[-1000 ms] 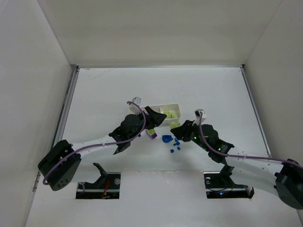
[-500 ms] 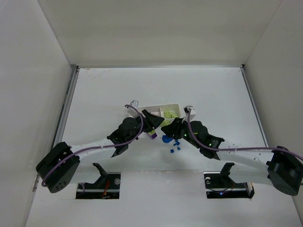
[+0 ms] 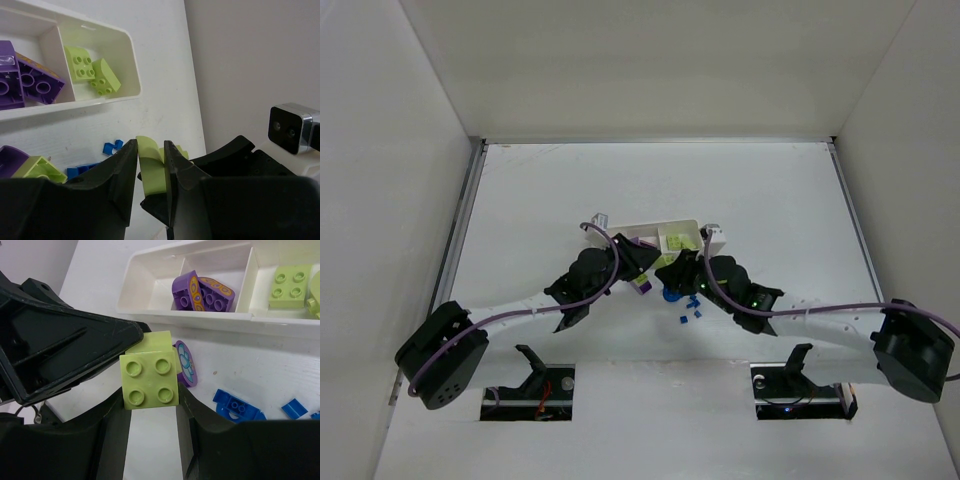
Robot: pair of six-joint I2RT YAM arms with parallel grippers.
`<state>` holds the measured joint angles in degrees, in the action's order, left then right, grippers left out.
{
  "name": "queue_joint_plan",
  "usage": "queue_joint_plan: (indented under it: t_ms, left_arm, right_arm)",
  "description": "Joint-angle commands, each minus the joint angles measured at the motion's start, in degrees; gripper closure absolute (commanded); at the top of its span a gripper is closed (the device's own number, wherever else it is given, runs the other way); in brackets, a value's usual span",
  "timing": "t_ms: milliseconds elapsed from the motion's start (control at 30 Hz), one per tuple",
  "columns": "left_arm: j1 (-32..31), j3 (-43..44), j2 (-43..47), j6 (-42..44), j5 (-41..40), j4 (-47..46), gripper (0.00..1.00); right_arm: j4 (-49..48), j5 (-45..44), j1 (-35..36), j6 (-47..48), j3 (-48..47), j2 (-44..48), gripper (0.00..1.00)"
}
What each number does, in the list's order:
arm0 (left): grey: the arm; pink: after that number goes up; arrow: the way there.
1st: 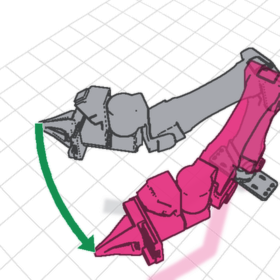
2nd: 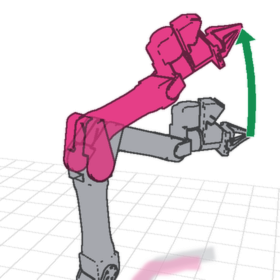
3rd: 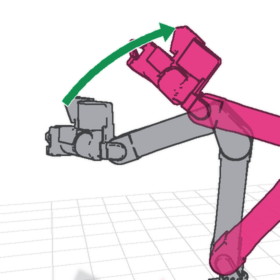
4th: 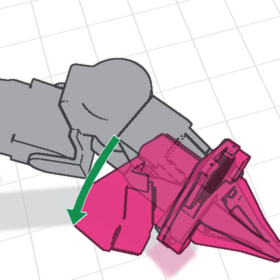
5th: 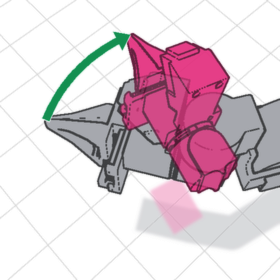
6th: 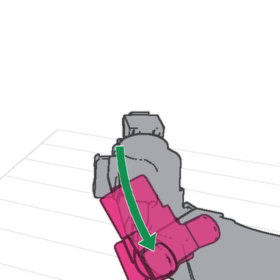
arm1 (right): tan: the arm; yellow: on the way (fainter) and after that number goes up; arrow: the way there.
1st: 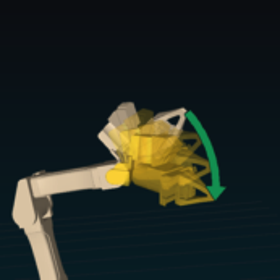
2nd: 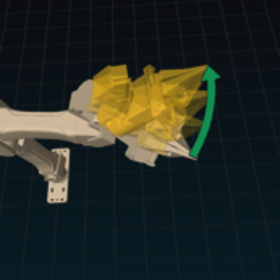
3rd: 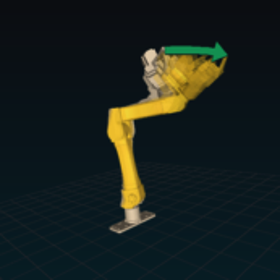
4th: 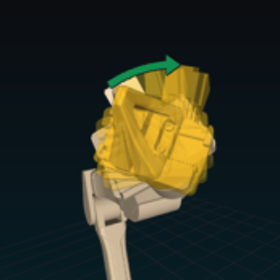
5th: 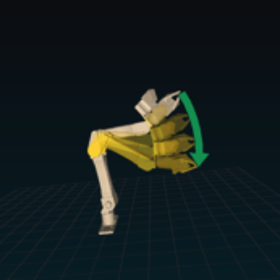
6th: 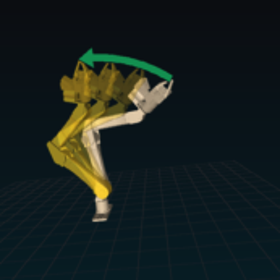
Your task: Sort the legos into containers by color
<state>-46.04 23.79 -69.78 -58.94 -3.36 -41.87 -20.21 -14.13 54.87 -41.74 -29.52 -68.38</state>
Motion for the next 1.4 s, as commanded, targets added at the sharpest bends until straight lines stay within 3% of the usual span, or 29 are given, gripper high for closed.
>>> queue_joint_plan:
  t_ms: [0, 100, 233, 633, 800, 1033, 1367]
  left_arm:
    - [-0.76, -0.06, 1.66, -3.02, 3.26, -2.43, 0.79]
    - [-0.85, -0.15, 2.1, -2.94, 2.83, -1.99, 0.84]
    - [-0.23, -0.06, 2.19, -2.85, 3.09, -1.82, 0.91]
    - [1.17, -0.24, 2.54, -1.88, 2.56, -0.94, 0.93]
    - [1.0, 0.03, 2.63, -1.62, 2.48, -0.67, 0.93]
    - [2.05, -0.06, 4.21, -1.53, 2.92, -0.15, 0.93]
    - [2.23, 0.64, 4.56, -1.62, 3.44, 0.38, 0.92]
  right_arm:
    - [-3.26, -3.18, 0.63, 1.74, -3.0, -0.79, 0.7]
    - [-3.52, -3.36, 0.54, 2.54, -3.53, -1.32, 0.69]
    - [-3.87, -3.53, 0.54, 2.54, -3.44, -1.32, 0.6]
    - [-3.35, -2.66, 0.37, 3.94, -2.3, 1.23, 0.39]
    - [-3.53, 0.07, -1.39, 4.12, -2.3, 0.7, 0.46]
    - [-3.96, 0.95, -1.39, 3.59, -1.07, 1.31, 0.48]
    - [-4.75, 1.39, -1.39, 3.33, -0.01, 3.6, 0.67]
